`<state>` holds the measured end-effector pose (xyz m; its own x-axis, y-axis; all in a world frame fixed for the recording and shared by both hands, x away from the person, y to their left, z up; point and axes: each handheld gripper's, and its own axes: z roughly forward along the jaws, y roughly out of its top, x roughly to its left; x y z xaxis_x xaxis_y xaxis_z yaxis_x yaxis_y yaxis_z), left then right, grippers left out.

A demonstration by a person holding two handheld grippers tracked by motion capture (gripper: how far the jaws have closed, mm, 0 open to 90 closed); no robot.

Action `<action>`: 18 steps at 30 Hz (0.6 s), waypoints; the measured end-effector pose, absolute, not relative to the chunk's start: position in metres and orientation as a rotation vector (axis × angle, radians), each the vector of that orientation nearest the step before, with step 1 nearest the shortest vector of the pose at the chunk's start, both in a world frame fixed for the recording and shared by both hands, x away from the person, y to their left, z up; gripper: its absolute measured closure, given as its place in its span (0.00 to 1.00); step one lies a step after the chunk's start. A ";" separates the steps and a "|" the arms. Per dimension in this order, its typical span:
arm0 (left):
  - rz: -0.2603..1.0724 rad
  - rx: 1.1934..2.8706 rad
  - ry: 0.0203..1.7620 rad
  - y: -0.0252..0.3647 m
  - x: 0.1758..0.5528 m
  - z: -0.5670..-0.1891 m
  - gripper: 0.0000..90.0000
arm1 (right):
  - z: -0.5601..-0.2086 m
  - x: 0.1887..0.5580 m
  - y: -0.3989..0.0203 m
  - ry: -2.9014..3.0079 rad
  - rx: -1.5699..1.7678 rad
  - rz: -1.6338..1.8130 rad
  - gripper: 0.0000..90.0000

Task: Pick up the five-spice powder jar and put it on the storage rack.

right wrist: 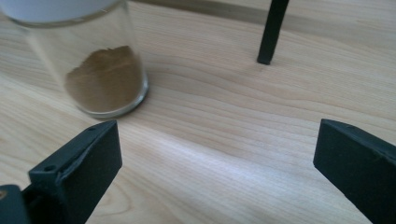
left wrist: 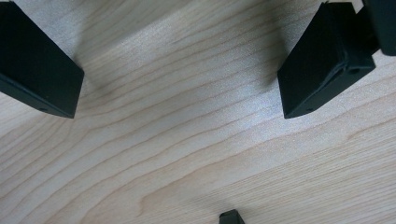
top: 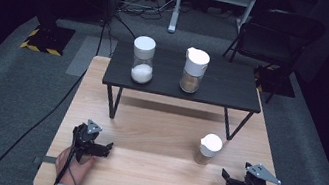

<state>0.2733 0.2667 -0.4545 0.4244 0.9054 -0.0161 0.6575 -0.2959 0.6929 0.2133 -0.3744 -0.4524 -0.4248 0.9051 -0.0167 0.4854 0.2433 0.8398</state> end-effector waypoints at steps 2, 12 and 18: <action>0.510 2.054 1.315 0.267 0.273 -0.454 0.00 | -0.452 0.209 -0.373 2.005 1.257 1.089 0.01; 0.511 2.054 1.315 0.267 0.273 -0.455 0.00 | -0.452 0.206 -0.366 1.994 1.209 1.130 0.01; 0.511 2.054 1.315 0.267 0.273 -0.455 0.00 | -0.452 0.207 -0.364 1.992 1.185 1.159 0.01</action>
<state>0.2733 0.2667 -0.4546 0.4240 0.9055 -0.0158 0.6574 -0.2957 0.6931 0.2073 -0.3637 -0.4525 -0.4651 0.8850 -0.0228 0.4173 0.2419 0.8760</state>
